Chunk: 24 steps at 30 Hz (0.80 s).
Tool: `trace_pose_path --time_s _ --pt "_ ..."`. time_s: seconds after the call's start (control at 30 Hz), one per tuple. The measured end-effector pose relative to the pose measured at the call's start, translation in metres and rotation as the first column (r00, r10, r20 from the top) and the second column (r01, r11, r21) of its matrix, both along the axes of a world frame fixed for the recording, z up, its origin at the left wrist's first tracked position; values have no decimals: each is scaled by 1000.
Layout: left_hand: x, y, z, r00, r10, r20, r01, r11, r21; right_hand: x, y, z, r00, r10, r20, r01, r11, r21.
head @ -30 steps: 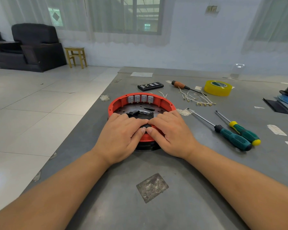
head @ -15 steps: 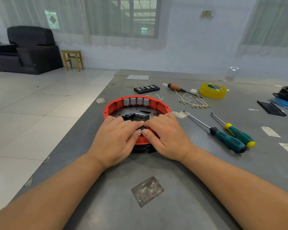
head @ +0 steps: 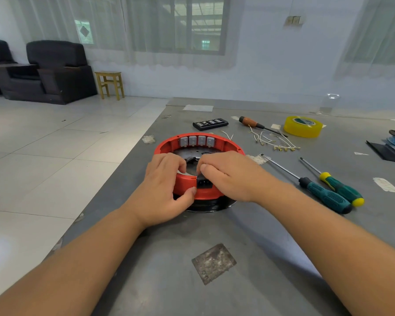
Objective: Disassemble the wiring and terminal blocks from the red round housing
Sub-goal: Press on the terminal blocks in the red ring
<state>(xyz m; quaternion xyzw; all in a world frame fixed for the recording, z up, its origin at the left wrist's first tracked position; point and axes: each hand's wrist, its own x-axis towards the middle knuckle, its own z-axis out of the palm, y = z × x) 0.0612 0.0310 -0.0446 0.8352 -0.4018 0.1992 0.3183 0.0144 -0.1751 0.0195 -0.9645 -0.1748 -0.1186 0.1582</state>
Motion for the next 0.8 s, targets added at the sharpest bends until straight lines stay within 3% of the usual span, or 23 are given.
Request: trace_pose_path --time_s 0.1,0.17,0.5,0.8 --pt "0 -1 -3 999 -1 -38 0 999 -51 22 16 18 953 -43 -300 45 999 2" --pt "1 0 -5 999 23 -42 -25 998 -62 36 27 20 915 -49 -400 44 999 -20" --pt "7 1 -9 988 127 -89 -133 989 -65 54 43 0 946 -151 -286 135 988 -75" --pt "2 0 -5 979 155 -133 -165 984 -64 51 43 6 912 -161 -376 155 987 -47"
